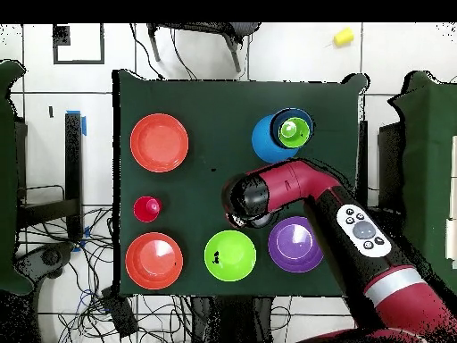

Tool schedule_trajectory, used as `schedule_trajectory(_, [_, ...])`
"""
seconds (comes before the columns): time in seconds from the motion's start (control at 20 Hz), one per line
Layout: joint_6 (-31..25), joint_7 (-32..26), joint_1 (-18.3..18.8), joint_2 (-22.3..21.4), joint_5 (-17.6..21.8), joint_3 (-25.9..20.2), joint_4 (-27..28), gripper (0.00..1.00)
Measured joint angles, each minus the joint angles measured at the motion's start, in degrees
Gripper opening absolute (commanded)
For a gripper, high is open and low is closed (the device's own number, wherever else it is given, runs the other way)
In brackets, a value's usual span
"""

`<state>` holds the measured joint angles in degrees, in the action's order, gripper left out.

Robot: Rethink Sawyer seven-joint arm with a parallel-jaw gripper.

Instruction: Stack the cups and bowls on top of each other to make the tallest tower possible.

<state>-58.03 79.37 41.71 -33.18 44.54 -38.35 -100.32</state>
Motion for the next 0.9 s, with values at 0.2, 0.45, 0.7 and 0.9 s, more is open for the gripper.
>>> schedule_trajectory(0.2, [0.0,0.0,-0.42,0.91,0.0,0.22,0.4,1.0])
schedule_trajectory(0.45, [0.0,0.0,-1.24,1.55,0.37,1.01,1.22,1.0])
schedule_trajectory(0.7, [0.0,0.0,-2.42,1.62,0.4,2.63,1.83,1.0])
schedule_trajectory(0.9, [0.0,0.0,-3.68,1.61,0.49,4.07,2.46,1.0])
